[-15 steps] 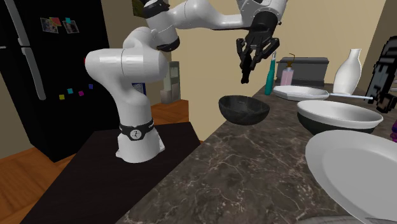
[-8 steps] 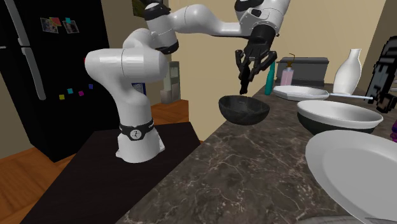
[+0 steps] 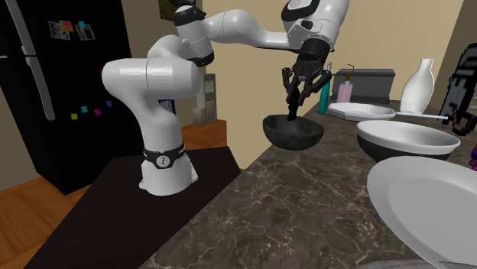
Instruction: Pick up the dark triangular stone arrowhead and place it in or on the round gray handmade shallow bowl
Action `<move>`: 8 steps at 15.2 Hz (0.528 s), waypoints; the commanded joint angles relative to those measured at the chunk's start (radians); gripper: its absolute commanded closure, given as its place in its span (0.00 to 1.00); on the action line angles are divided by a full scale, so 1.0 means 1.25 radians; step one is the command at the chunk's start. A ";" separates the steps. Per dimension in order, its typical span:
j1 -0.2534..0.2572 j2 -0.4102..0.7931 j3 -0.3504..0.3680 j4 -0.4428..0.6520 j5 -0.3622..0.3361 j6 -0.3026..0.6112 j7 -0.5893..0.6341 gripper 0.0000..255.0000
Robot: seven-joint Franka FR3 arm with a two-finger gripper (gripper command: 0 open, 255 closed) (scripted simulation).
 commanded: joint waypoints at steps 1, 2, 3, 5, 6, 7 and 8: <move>0.000 0.000 0.000 0.000 0.000 0.000 0.000 1.00; 0.000 0.000 0.000 0.000 0.000 0.000 0.000 1.00; 0.000 0.000 0.000 0.000 0.000 0.000 0.000 0.00; 0.000 0.000 0.000 0.000 0.000 0.000 0.000 0.00; 0.000 0.000 0.000 0.000 0.000 0.000 0.000 0.00; 0.000 0.000 0.000 0.000 0.000 0.000 0.000 0.00; 0.000 0.000 0.000 0.000 0.000 0.000 0.000 0.00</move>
